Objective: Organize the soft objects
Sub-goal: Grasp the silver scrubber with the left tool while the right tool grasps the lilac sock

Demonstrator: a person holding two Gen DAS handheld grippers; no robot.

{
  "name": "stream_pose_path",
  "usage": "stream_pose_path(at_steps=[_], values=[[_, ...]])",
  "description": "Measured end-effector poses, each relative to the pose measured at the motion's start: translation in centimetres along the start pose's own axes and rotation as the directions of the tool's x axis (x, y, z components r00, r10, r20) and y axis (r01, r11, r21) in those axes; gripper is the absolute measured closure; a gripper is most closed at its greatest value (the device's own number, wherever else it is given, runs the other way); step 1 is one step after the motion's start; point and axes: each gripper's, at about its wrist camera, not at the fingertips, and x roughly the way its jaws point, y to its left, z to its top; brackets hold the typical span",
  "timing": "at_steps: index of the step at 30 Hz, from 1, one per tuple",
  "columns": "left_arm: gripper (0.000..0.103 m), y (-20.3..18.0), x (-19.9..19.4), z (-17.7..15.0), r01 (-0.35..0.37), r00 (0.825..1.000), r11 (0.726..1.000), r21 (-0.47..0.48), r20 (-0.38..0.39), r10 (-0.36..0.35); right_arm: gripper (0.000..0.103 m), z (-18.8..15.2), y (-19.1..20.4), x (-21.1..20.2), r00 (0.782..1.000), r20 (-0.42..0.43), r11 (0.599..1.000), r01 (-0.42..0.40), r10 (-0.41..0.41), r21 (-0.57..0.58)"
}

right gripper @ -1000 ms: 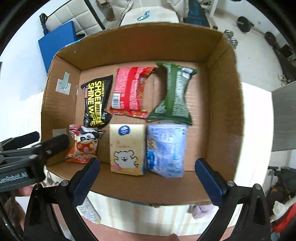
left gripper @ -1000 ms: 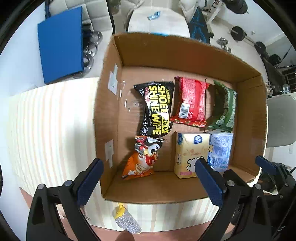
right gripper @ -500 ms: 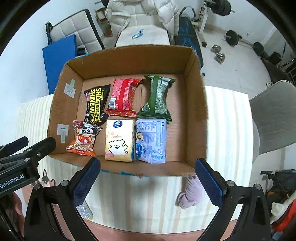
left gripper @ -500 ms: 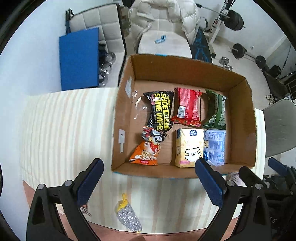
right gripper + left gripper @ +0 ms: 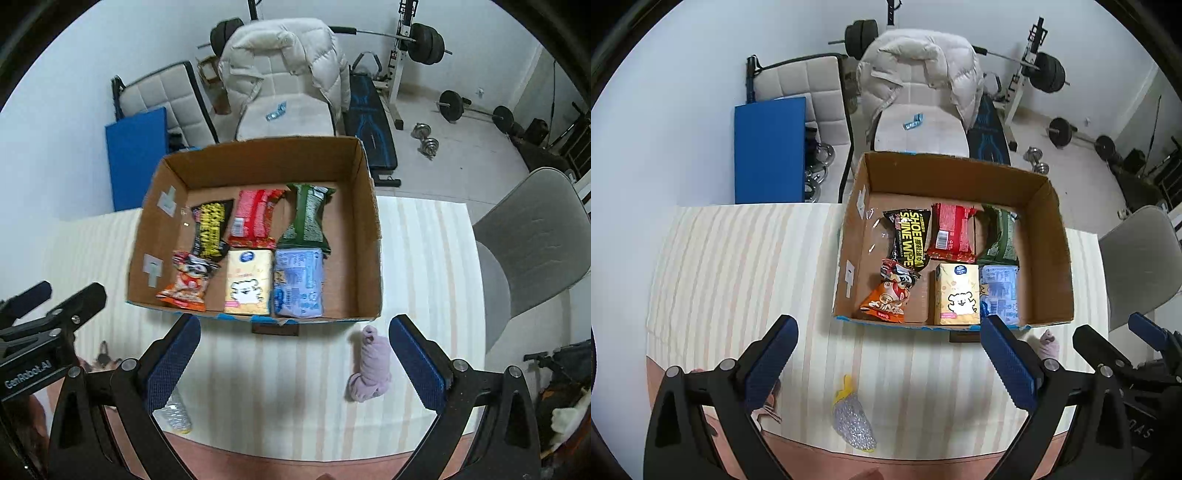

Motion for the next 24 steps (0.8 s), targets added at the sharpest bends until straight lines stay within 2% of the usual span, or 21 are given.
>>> stream_pose_path(at_steps=[2,4,7,9,12,14,18,22,24], values=[[0.002,0.6,-0.4,-0.9,-0.02,1.0,1.0,-0.013,0.012,0.02,0.0,-0.7,-0.1,-1.0,0.999,0.031,1.0,-0.022,0.022,0.003],[0.002,1.6,0.0,-2.3,-0.031,1.0,0.999,-0.038,-0.004,0.031,0.0,-1.7,-0.6,-1.5,0.999,0.027,0.999,-0.039,0.039,0.012],[0.002,3.8,2.4,-5.3,-0.024,0.996,0.994,-0.106,-0.084,0.015,0.0,-3.9,-2.2,-0.6,0.998,-0.037,0.998,-0.056,0.057,0.034],[0.002,5.3,5.3,-7.7,-0.027,0.985,0.989,-0.146,-0.172,0.001,0.0,-5.9,-4.1,0.7,0.995,-0.084,0.997,-0.046,0.051,0.064],[0.002,6.7,10.0,-11.0,-0.047,0.957,0.98,-0.193,-0.289,-0.011,0.0,-8.1,-7.1,3.7,0.986,-0.166,0.993,-0.001,0.021,0.121],[0.002,7.4,13.5,-13.2,-0.049,0.929,0.971,-0.232,-0.369,-0.041,0.0,-9.4,-9.1,6.3,0.975,-0.22,0.986,0.025,0.013,0.166],[0.002,8.4,18.4,-16.4,-0.069,0.873,0.953,-0.294,-0.48,-0.085,0.0,-10.2,-11.2,10.9,0.963,-0.268,0.978,0.066,-0.01,0.198],[0.002,8.2,21.0,-17.8,-0.089,0.846,0.949,-0.302,-0.526,-0.088,0.0,-10.0,-11.6,15.0,0.951,-0.31,0.977,0.086,-0.022,0.195],[0.002,8.0,21.6,-18.1,-0.093,0.838,0.95,-0.299,-0.538,-0.087,0.0,-9.8,-11.7,16.7,0.944,-0.329,0.976,0.106,-0.039,0.189]])
